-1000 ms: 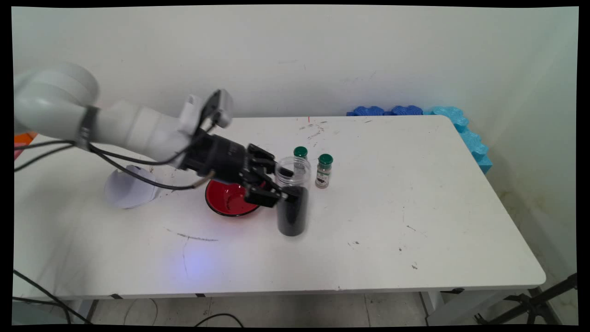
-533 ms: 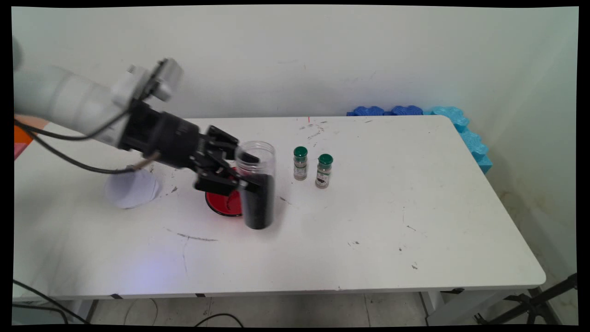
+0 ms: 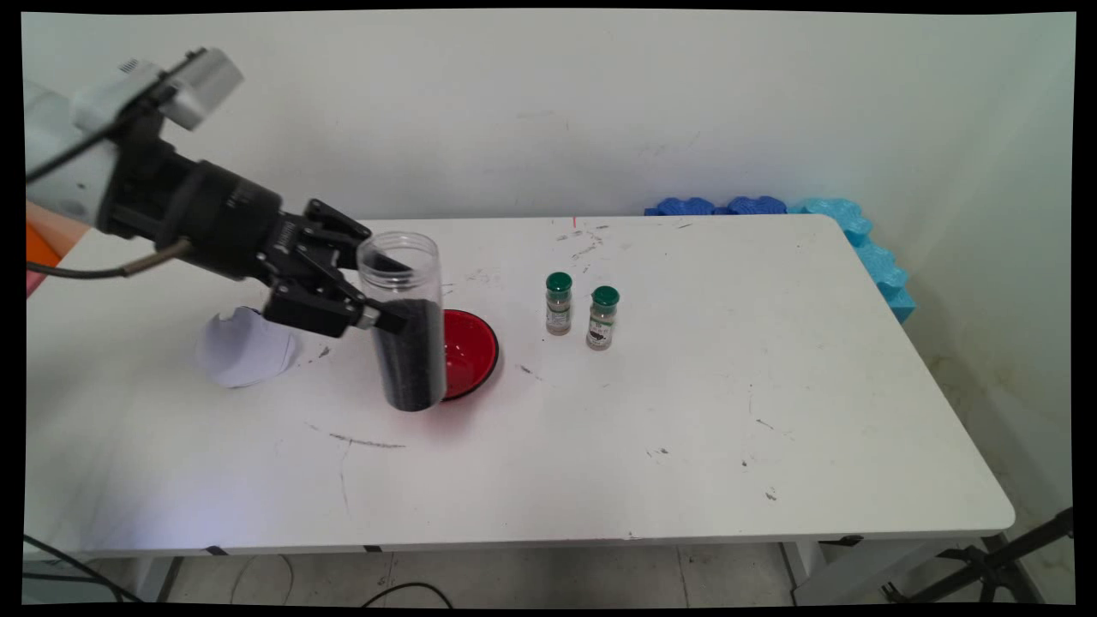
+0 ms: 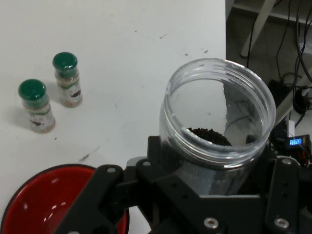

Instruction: Pour the black seasoning powder in the red bowl

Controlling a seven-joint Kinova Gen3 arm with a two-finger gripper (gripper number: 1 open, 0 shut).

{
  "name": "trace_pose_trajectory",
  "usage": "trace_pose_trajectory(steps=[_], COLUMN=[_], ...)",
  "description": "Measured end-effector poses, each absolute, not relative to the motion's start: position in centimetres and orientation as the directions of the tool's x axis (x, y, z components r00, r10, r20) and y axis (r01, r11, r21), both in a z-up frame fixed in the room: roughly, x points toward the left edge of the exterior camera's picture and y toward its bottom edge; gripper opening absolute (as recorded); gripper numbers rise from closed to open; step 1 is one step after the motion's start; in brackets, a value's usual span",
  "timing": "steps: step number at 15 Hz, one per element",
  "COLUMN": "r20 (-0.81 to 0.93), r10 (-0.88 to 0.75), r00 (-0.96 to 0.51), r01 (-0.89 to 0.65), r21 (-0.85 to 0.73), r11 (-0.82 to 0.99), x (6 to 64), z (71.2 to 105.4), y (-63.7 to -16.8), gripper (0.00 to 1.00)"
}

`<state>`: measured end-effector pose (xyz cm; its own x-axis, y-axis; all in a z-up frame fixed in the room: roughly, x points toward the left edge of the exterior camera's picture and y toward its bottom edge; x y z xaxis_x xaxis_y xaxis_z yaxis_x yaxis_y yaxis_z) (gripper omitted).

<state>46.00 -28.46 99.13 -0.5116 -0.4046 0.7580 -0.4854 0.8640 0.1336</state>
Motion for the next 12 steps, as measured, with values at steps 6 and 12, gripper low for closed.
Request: trace_pose_trajectory(steps=[6,12], r20=[0.727,0.674], r10=[-0.448,-0.554], r00=[-0.52,-0.489], r01=[-0.493,-0.544], r21=[0.172,0.261], r11=[0.853,0.798], x=[47.1,47.5], z=[100.2,99.6], y=[-27.9,-28.7], gripper=[0.0,0.0])
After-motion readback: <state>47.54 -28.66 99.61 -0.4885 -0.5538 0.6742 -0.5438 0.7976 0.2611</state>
